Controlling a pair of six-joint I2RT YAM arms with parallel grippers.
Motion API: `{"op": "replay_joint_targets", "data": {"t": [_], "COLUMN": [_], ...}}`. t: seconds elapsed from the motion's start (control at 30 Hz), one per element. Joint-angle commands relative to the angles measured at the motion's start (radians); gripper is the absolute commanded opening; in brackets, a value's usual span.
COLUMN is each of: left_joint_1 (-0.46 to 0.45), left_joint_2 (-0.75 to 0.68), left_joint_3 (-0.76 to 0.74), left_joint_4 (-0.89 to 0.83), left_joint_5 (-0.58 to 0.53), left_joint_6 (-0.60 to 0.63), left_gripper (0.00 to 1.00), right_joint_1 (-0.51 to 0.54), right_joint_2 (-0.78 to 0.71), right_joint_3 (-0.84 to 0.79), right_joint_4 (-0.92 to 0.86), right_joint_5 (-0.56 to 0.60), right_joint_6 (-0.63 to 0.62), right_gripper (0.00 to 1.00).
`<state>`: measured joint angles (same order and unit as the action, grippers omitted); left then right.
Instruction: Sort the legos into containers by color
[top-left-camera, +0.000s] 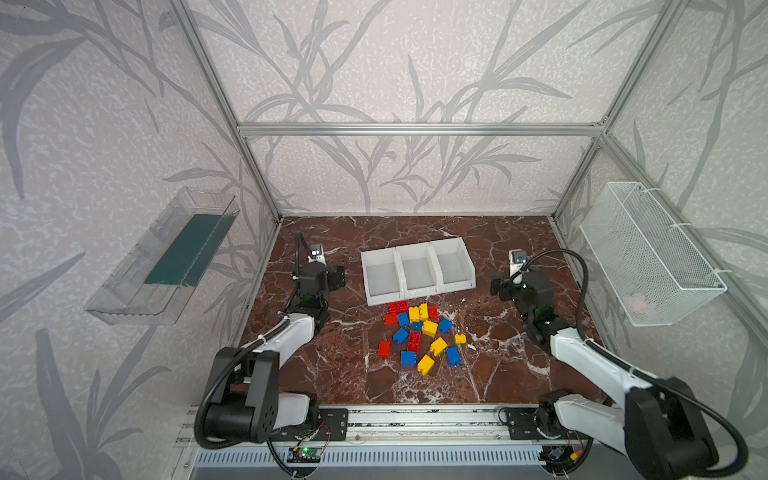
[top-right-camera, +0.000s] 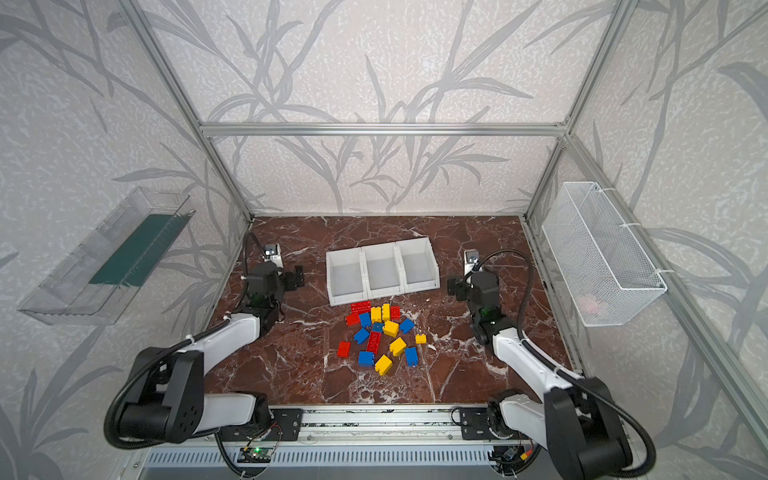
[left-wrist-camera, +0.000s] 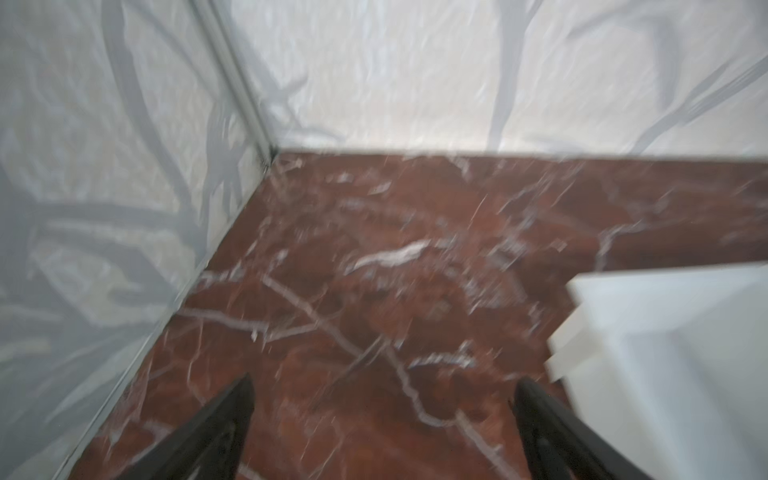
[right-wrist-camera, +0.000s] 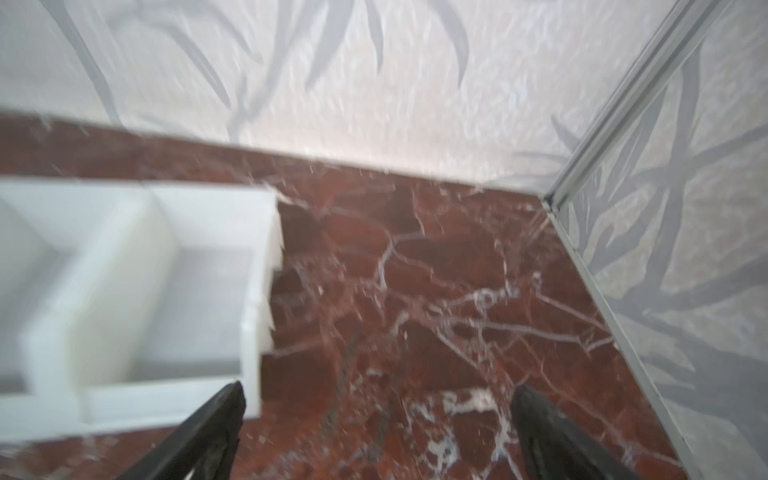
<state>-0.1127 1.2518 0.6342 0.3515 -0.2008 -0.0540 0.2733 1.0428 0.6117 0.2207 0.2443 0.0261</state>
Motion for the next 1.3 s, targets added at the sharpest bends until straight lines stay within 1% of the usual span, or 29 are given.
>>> {"op": "replay_joint_targets", "data": {"t": [0.0, 0.03, 0.1, 0.2, 0.23, 0.33, 0.4, 0.43, 0.47, 0.53, 0.63, 0.77, 0.9, 0.93, 1.13, 1.27], "left_joint_1": [-0.026, -0.039, -0.071, -0.126, -0.144, -0.181, -0.195, -0.2, -0.203, -0.211, -0.224, -0.235, -0.239, -0.24, -0.244, -0.246], "left_joint_2": [-0.107, -0.135, -0.168, -0.185, -0.188, -0.187, -0.182, -0.177, -0.175, -0.169, -0.173, -0.173, -0.172, -0.175, -0.203, -0.211], "left_joint_3": [0.043, 0.048, 0.056, 0.055, 0.053, 0.033, 0.017, 0.016, 0.018, 0.019, 0.01, -0.005, -0.002, -0.003, -0.032, -0.045], "left_joint_4": [-0.324, -0.364, -0.427, -0.493, -0.502, -0.485, -0.46, -0.458, -0.461, -0.471, -0.473, -0.456, -0.465, -0.468, -0.462, -0.46], "left_joint_5": [0.04, 0.065, 0.111, 0.117, 0.124, 0.159, 0.171, 0.18, 0.187, 0.197, 0.214, 0.227, 0.235, 0.236, 0.231, 0.237], "left_joint_6": [-0.12, -0.145, -0.151, -0.175, -0.185, -0.206, -0.22, -0.226, -0.231, -0.239, -0.252, -0.274, -0.29, -0.293, -0.317, -0.333], "left_gripper": [0.99, 0.99, 0.99, 0.99, 0.99, 0.99, 0.99, 0.99, 0.99, 0.99, 0.99, 0.99, 0.99, 0.99, 0.99, 0.99], "right_joint_1": [0.049, 0.082, 0.146, 0.276, 0.34, 0.533, 0.634, 0.67, 0.691, 0.723, 0.782, 0.803, 0.804, 0.803, 0.803, 0.804], "right_joint_2": [-0.137, -0.161, -0.179, -0.152, -0.133, -0.067, -0.009, 0.031, 0.067, 0.16, 0.274, 0.361, 0.393, 0.395, 0.377, 0.39], "right_joint_3": [0.126, 0.138, 0.15, 0.16, 0.158, 0.148, 0.139, 0.141, 0.147, 0.181, 0.23, 0.247, 0.24, 0.237, 0.195, 0.183], "right_joint_4": [-0.552, -0.623, -0.74, -0.901, -0.933, -0.955, -0.931, -0.917, -0.911, -0.926, -0.946, -0.897, -0.87, -0.867, -0.834, -0.81], "right_joint_5": [-0.007, -0.008, -0.021, -0.041, -0.025, 0.064, 0.109, 0.113, 0.111, 0.081, 0.078, 0.039, 0.026, 0.024, 0.011, -0.009], "right_joint_6": [0.15, 0.17, 0.212, 0.336, 0.389, 0.539, 0.606, 0.66, 0.687, 0.723, 0.734, 0.737, 0.753, 0.757, 0.778, 0.781], "right_gripper": [0.99, 0.99, 0.98, 0.93, 0.92, 0.9, 0.91, 0.9, 0.9, 0.9, 0.89, 0.84, 0.76, 0.76, 0.62, 0.56]}}
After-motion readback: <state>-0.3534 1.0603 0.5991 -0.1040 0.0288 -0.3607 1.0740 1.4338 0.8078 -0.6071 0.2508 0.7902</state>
